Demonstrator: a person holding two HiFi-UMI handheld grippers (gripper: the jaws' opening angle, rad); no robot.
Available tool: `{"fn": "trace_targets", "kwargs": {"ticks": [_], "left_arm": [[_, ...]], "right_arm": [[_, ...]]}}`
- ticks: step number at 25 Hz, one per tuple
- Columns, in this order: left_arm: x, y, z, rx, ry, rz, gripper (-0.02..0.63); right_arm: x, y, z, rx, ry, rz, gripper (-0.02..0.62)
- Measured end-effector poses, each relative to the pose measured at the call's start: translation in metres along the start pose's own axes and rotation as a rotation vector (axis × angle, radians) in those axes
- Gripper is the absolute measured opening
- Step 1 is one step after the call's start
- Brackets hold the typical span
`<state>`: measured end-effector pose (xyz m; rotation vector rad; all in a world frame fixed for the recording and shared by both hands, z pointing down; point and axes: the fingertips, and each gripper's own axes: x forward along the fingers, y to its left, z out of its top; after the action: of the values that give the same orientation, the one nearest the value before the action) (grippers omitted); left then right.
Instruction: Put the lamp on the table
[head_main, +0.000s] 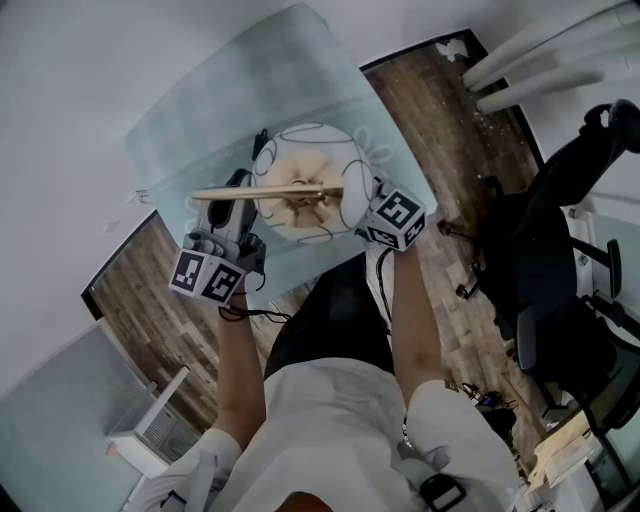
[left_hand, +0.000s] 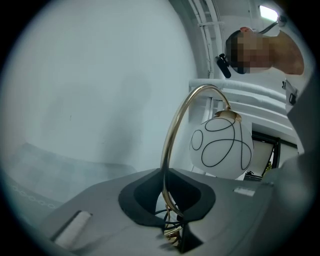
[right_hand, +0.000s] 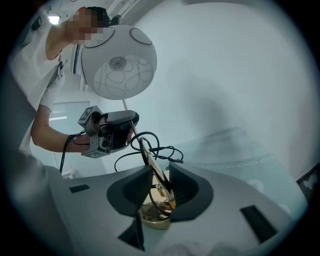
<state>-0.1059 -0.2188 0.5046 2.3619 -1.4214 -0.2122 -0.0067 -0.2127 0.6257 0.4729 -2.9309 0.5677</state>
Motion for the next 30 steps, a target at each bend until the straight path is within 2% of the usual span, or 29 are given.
{"fn": "trace_targets", "kwargs": {"ticks": [3, 10, 16, 25, 27, 29, 30], "left_arm": [[-0.001, -0.003, -0.002, 0.021, 0.008, 0.011, 0.045], [-0.008, -0.009, -0.014, 0.005, 0.041, -0.009, 0.15], [-0.022, -0.015, -0.031, -0.007, 0.078, -0.009, 0.152], [-0.03, -0.03, -0.049, -0.026, 0.124, -0.03, 0.144], [-0.03, -0.035, -0.052, -0.025, 0.134, -0.04, 0.123], [-0.033, -0.038, -0.053, -0.025, 0.141, -0.045, 0.121], [-0.035, -0.039, -0.053, -0.025, 0.143, -0.047, 0.105]], "right_arm": [[-0.001, 0.0, -0.001, -0.012, 0.004, -0.032, 0.091], [-0.003, -0.004, -0.003, -0.002, 0.018, -0.088, 0.114], [-0.015, -0.006, -0.006, 0.021, 0.013, -0.146, 0.149], [-0.04, 0.001, -0.015, 0.061, 0.011, -0.181, 0.147], [-0.043, 0.006, -0.016, 0.072, 0.007, -0.177, 0.146], [-0.046, 0.013, -0.016, 0.088, -0.001, -0.166, 0.101], [-0.047, 0.018, -0.015, 0.094, -0.004, -0.159, 0.098]]}}
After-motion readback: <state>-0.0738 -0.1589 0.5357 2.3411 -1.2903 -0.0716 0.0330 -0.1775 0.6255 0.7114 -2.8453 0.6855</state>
